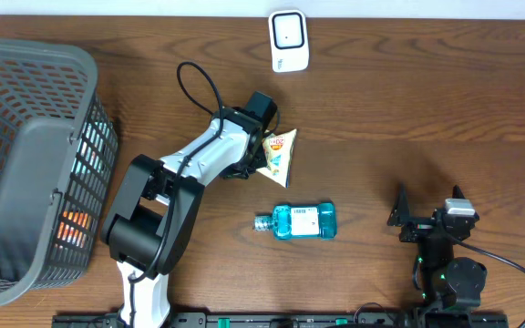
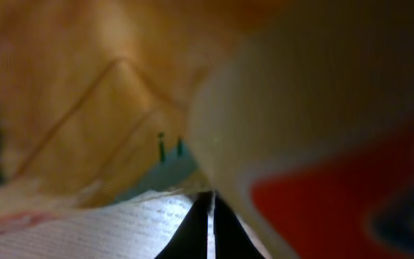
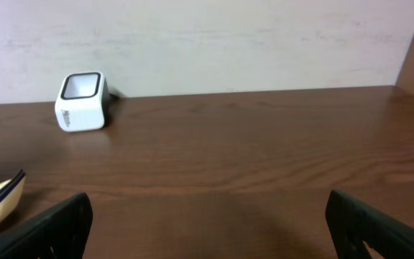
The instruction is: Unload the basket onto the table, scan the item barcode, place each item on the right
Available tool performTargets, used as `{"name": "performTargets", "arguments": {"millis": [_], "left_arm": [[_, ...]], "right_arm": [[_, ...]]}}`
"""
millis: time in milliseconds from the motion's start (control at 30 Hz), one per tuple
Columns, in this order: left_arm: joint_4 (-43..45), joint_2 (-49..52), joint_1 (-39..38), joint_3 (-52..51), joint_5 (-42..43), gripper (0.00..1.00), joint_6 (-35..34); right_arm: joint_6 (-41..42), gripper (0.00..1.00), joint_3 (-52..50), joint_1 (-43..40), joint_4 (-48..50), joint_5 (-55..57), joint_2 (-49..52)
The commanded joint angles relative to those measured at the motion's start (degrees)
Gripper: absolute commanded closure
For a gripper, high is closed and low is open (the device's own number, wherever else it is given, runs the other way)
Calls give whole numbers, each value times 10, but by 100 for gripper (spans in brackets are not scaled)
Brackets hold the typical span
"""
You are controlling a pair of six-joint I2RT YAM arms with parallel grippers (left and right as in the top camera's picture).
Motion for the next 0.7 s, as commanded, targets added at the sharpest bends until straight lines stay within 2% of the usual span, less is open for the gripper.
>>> {"name": "performTargets", "arguments": {"millis": [0,200,300,400,500,667], "left_arm": [[-16,-7,0,-3,5,93,9],[-23,-122,0,-3,-23,93,7],[-2,-195,0,-3,-43,93,10],[42,-240,0,-3,-43,93,45],[69,-248,0,-3,-44,93,61],[76,-200,1,-3,-46,93,61]], "right_arm": [[-7,1,-1,1,-2,5,-3],[-7,1,-1,1,-2,5,-3],[-7,1,-1,1,-2,5,-3],[-7,1,-1,1,-2,5,-3],[-7,1,-1,1,-2,5,-3],[-7,1,-1,1,-2,5,-3]]}}
